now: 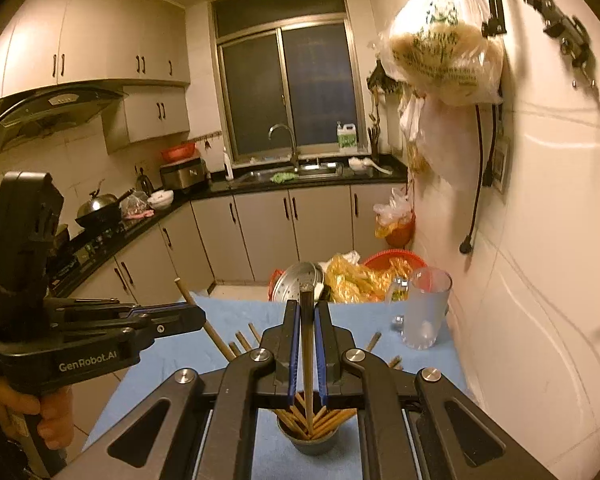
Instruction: Organize utensils
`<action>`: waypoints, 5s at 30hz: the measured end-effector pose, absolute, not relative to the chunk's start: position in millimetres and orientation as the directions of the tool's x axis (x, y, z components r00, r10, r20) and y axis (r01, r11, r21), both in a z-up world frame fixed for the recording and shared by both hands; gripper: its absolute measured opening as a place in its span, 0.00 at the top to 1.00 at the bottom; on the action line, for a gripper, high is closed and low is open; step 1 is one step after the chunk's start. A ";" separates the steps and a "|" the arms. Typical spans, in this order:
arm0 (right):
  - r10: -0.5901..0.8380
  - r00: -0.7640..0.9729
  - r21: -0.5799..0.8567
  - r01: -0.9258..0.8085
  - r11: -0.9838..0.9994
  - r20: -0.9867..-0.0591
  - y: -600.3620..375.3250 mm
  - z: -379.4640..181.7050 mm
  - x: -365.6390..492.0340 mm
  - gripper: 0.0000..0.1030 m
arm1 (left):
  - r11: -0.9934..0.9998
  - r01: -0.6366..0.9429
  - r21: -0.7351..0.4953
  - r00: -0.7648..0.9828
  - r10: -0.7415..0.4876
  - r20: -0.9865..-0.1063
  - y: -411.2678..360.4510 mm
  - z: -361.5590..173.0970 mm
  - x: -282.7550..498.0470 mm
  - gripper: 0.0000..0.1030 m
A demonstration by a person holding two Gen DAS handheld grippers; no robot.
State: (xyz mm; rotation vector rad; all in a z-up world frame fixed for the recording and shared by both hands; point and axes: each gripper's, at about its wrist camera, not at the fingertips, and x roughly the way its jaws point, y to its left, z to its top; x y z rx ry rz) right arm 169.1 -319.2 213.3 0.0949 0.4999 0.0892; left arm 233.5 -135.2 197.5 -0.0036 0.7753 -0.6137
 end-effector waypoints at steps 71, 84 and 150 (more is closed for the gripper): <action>0.095 0.721 0.120 -0.017 0.993 -0.687 -329.1 123.7 178.0 0.89 | 0.875 0.461 -0.146 0.486 -0.386 -0.784 -148.3 121.6 237.9 0.93; 0.069 0.742 0.107 0.003 0.994 -0.667 -329.3 130.6 168.8 0.88 | 0.882 0.452 -0.136 0.507 -0.380 -0.774 -146.4 126.0 232.6 0.93; -0.120 0.907 0.024 0.141 0.990 -0.403 -285.7 70.2 -84.0 0.06 | 0.980 0.198 -0.024 0.924 -0.195 -0.329 -34.8 89.9 -46.8 0.02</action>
